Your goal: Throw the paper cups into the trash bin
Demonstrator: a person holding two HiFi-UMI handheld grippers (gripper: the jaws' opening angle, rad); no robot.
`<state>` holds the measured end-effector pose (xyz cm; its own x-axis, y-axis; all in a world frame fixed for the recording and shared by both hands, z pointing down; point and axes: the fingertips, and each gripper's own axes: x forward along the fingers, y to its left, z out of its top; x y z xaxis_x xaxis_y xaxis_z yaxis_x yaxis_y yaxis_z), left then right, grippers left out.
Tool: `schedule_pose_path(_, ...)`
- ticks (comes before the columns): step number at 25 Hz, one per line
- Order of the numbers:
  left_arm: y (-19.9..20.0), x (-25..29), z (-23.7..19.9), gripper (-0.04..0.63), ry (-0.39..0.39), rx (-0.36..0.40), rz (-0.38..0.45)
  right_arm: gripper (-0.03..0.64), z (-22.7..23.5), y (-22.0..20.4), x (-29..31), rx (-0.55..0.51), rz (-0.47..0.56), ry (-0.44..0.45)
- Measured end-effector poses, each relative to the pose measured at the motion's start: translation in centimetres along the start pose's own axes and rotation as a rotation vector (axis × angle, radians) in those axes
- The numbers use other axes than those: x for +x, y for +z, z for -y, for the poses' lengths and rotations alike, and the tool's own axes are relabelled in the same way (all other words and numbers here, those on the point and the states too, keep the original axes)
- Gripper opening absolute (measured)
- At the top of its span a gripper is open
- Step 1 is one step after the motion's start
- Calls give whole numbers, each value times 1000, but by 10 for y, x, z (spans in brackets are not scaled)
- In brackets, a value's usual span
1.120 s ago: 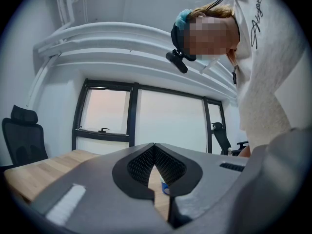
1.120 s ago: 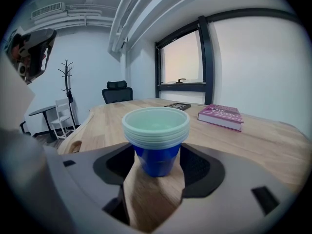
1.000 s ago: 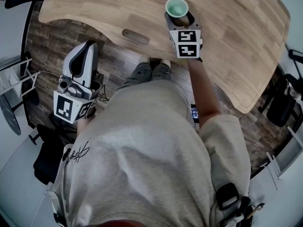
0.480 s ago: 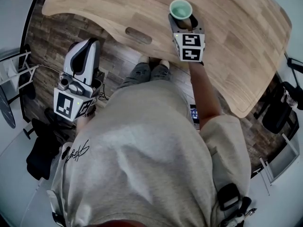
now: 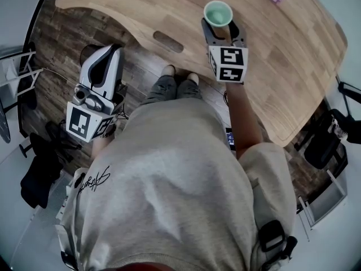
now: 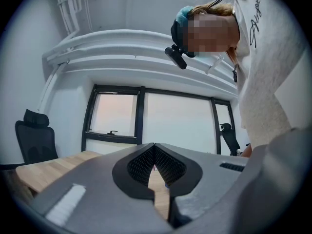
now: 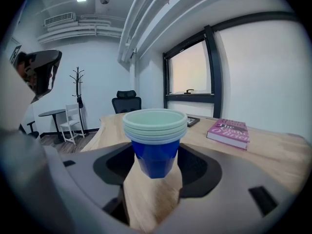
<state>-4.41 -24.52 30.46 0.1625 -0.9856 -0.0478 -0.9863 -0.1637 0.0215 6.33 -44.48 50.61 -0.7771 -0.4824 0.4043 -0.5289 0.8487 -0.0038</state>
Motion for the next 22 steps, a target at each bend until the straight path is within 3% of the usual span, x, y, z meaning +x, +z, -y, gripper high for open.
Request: schedule_pose_path(22,14,-56,-19,3,186,14,52,272,-86,76,4,-151,76,230)
